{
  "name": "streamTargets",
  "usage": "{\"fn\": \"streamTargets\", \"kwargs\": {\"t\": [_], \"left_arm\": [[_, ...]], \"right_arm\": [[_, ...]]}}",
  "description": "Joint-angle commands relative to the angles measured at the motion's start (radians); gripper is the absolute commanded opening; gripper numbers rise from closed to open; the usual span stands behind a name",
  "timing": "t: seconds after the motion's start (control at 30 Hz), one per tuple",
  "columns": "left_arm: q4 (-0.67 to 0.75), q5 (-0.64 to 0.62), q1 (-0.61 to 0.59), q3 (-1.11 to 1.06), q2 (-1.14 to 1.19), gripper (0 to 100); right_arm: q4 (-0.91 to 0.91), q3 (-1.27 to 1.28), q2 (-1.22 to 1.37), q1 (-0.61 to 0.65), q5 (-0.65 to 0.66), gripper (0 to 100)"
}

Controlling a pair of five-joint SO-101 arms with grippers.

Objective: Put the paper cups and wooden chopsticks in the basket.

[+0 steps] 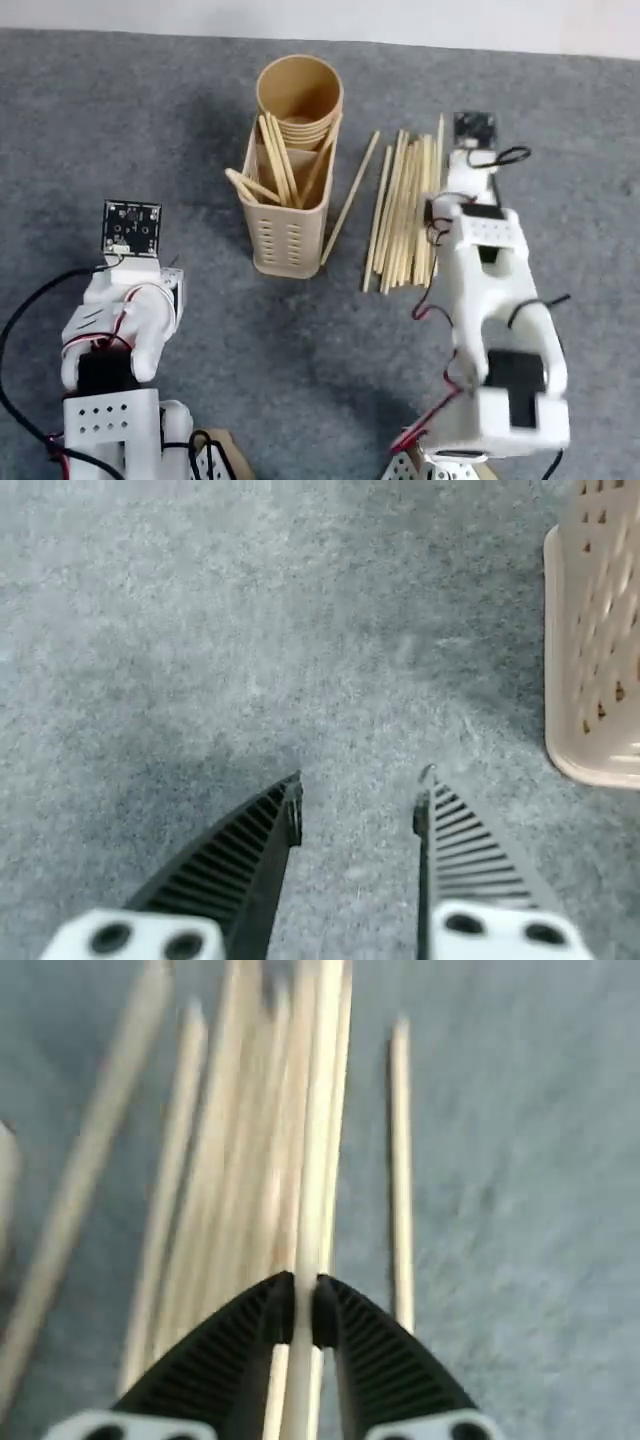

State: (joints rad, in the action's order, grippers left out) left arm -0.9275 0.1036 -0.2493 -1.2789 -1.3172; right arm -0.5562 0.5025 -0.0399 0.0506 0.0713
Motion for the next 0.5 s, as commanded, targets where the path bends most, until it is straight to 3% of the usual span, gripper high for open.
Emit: {"fn": "streamTargets", "kwargs": {"t": [0.0,0.17,0.33,0.47], "left_arm": [[0.021,-0.009,-0.005,0.004,-0.007,21],[0.021,-0.009,-0.005,0.004,-0.007,21],[0.021,-0.009,0.004,0.004,-0.007,21],[0.018,-0.008,0.047,0.002,-0.007,21]], "right_arm": [[-0.004,0.012,-0.225,-0.001,-0.015,0.6],[0.001,0.021,-0.433,0.001,-0.012,0.8],[0.002,0.018,-0.582,0.081,-0.015,5.0],[0.186,0.027,-0.673,0.134,0.003,0.9]]}}
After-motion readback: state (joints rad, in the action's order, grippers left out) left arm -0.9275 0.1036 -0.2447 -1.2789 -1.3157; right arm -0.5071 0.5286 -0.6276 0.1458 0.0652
